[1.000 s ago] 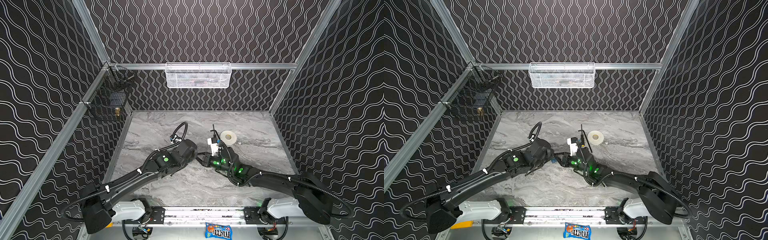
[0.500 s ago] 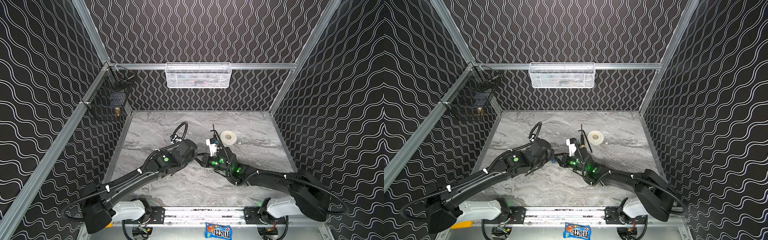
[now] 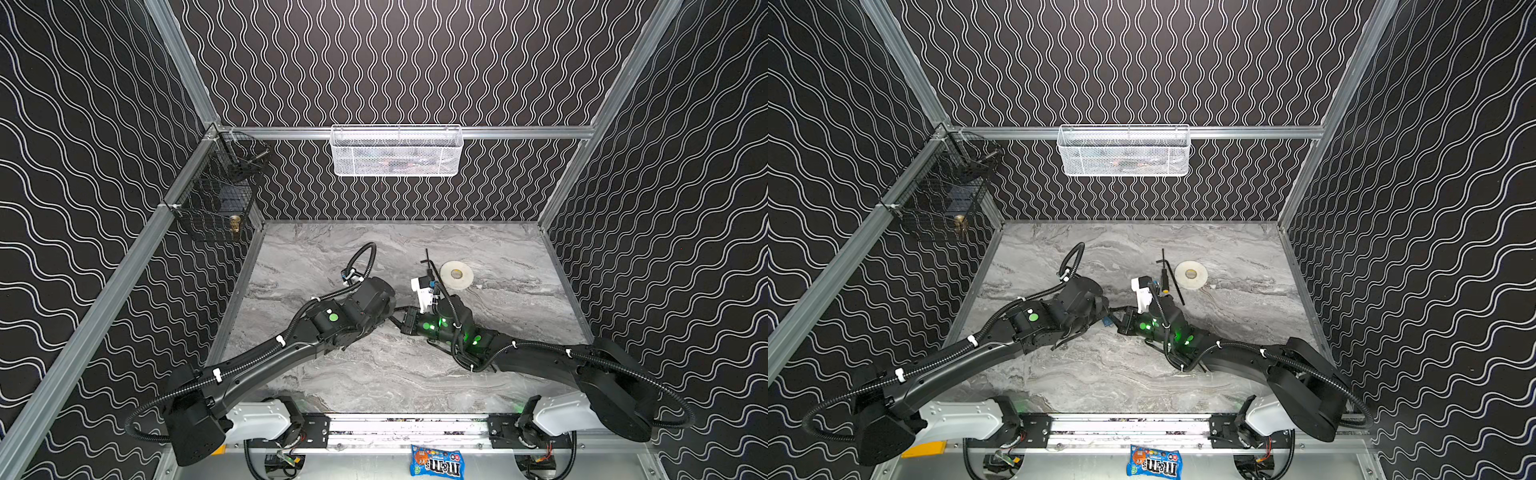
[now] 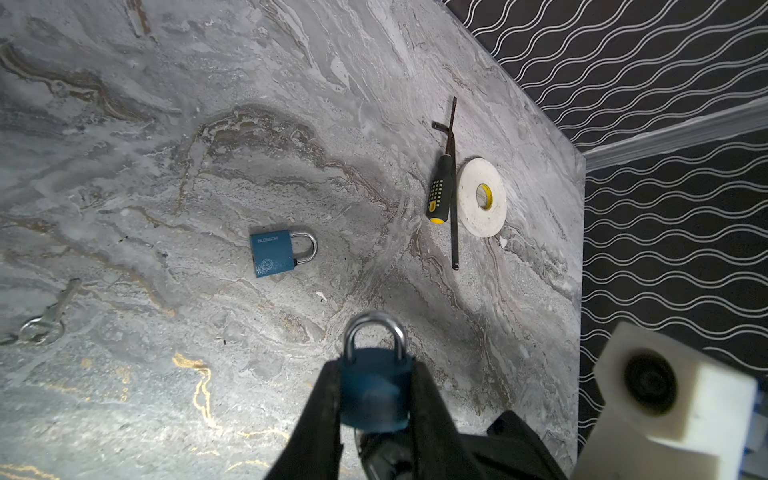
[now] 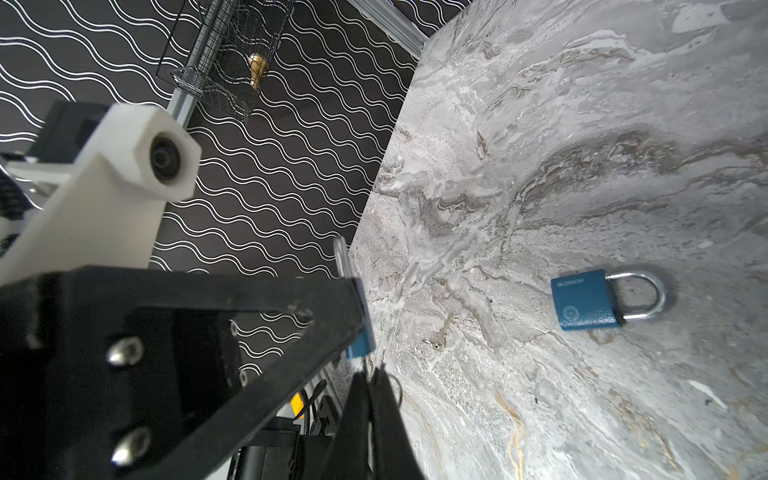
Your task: Unlock with the key
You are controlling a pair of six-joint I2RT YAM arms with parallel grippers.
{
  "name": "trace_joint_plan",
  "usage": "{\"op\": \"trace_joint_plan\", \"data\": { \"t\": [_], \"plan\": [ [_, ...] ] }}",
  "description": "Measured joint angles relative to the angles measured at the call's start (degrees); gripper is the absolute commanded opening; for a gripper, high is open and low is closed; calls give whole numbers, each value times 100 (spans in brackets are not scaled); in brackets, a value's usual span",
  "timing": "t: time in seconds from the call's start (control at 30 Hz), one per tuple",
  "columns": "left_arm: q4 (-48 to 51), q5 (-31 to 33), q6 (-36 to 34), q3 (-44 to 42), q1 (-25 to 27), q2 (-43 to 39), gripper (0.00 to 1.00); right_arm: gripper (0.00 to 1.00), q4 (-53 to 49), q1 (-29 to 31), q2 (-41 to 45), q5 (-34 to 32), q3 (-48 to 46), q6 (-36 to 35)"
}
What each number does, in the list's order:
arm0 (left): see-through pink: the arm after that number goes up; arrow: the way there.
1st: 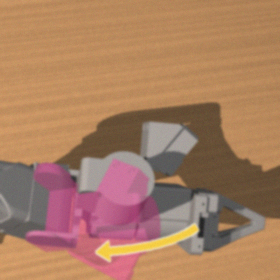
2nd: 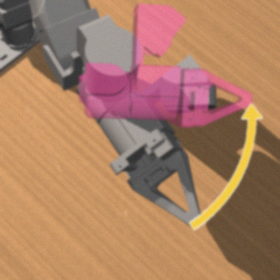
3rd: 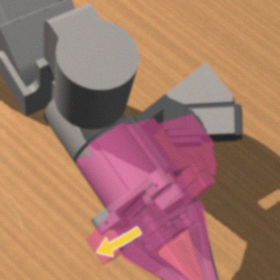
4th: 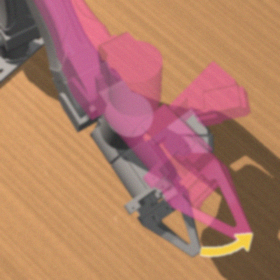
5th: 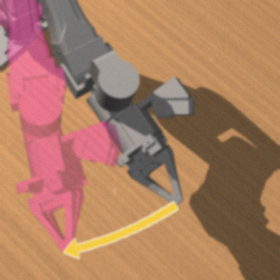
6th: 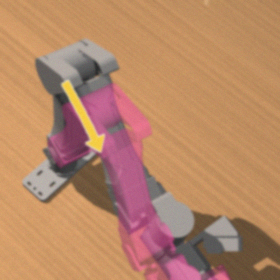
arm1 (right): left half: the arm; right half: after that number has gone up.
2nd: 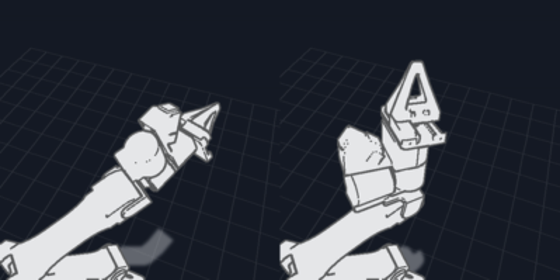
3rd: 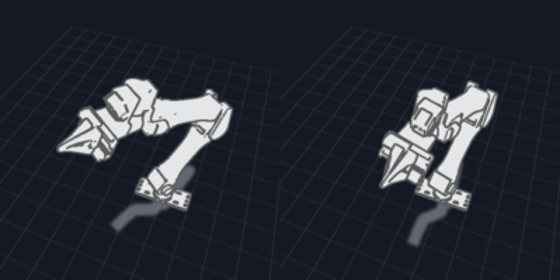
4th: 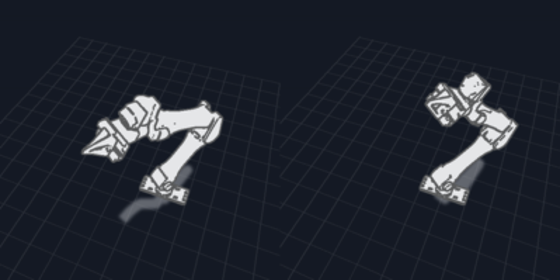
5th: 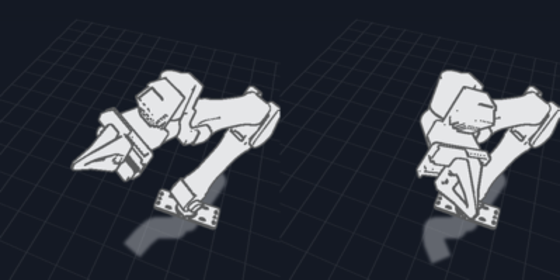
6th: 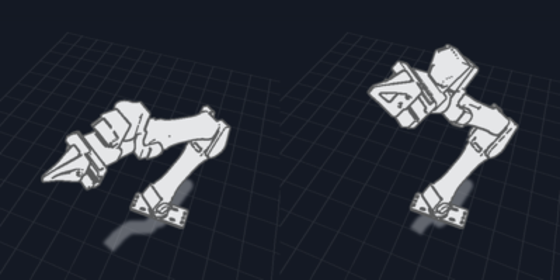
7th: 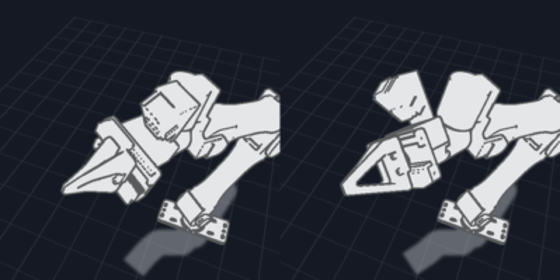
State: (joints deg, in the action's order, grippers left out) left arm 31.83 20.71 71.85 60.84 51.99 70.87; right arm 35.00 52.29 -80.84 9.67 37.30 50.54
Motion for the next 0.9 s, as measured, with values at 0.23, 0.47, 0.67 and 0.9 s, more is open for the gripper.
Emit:
{"op": "trace_joint_plan", "data": {
  "t": [0.23,0.47,0.67,0.9],
  "plan": [
    [-122,68,-4,-122,81,-39,0,1,-208,4,-11,24,142,-55],
    [-177,109,0,-170,81,-122,0,1,-345,9,-11,20,236,-68],
    [-229,-44,26,-221,17,-146,0,0,-295,4,4,52,170,26],
    [-575,-120,319,-590,9,-431,0,0,-52,4,-11,175,52,483]
  ]
}}
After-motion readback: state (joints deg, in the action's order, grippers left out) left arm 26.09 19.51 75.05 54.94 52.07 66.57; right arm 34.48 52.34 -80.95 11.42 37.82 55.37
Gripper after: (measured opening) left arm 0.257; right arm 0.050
